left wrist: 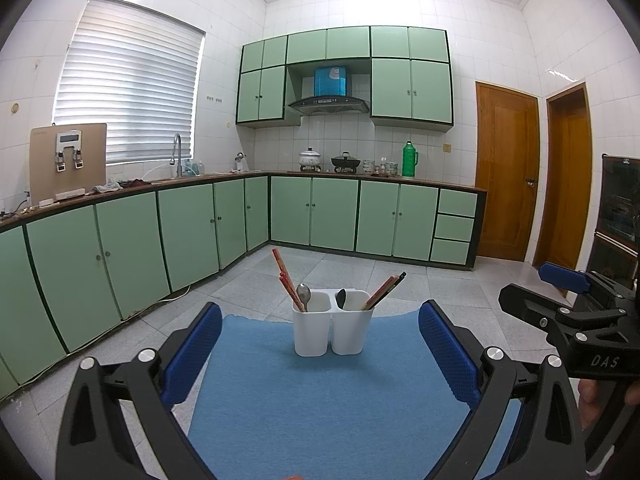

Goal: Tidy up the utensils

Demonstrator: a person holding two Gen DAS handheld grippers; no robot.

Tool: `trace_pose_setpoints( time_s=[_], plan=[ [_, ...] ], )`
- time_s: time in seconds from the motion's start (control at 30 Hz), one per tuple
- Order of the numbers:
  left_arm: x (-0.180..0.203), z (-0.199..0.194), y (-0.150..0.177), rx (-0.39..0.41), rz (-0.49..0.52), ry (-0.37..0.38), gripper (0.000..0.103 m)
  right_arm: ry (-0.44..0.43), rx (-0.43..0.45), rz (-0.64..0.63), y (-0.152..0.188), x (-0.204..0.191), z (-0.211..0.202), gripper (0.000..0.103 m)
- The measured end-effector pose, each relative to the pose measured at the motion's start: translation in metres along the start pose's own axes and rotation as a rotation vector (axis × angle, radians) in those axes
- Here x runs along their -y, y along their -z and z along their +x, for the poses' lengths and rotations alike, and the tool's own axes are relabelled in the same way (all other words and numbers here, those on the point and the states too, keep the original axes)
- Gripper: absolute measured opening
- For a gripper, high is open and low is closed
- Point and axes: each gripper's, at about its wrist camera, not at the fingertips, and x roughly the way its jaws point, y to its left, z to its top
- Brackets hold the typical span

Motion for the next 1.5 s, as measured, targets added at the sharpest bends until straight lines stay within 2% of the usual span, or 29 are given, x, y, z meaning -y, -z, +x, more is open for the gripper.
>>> trace_pose_setpoints(
  time_s=[1.5],
  plan=[
    [-0.0052,-0.0017,-0.0045,-0.001,-0.002,0.001,0.097,0.002,-0.010,0.002,0.0017,0.0005,0.0024,0.098]
  ],
)
